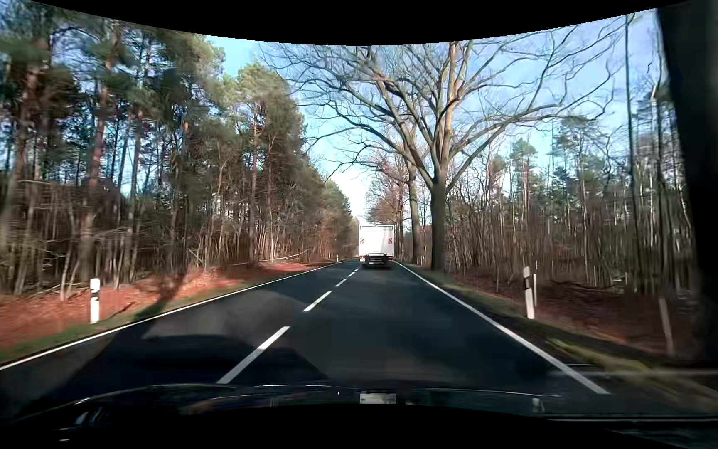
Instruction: Follow the waypoints while adhering to traffic rules and regulations
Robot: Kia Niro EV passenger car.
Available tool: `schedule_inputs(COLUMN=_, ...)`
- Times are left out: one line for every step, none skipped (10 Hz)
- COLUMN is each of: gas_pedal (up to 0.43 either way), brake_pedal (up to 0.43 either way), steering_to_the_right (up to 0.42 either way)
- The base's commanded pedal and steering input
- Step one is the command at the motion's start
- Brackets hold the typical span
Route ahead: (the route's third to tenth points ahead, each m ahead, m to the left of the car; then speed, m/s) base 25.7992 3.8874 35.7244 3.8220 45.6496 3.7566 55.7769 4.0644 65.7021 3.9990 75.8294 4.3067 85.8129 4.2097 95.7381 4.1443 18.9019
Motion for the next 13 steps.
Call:
schedule_inputs(gas_pedal=0.079, brake_pedal=0.0, steering_to_the_right=0.0)
schedule_inputs(gas_pedal=0.079, brake_pedal=0.0, steering_to_the_right=0.0)
schedule_inputs(gas_pedal=0.079, brake_pedal=0.0, steering_to_the_right=0.0)
schedule_inputs(gas_pedal=0.079, brake_pedal=0.0, steering_to_the_right=0.0)
schedule_inputs(gas_pedal=0.079, brake_pedal=0.0, steering_to_the_right=0.0)
schedule_inputs(gas_pedal=0.079, brake_pedal=0.0, steering_to_the_right=0.0)
schedule_inputs(gas_pedal=0.079, brake_pedal=0.0, steering_to_the_right=0.0)
schedule_inputs(gas_pedal=0.079, brake_pedal=0.0, steering_to_the_right=0.0)
schedule_inputs(gas_pedal=0.079, brake_pedal=0.0, steering_to_the_right=0.0)
schedule_inputs(gas_pedal=0.079, brake_pedal=0.0, steering_to_the_right=0.0)
schedule_inputs(gas_pedal=0.079, brake_pedal=0.0, steering_to_the_right=0.0)
schedule_inputs(gas_pedal=0.087, brake_pedal=0.0, steering_to_the_right=0.0)
schedule_inputs(gas_pedal=0.087, brake_pedal=0.0, steering_to_the_right=0.0)
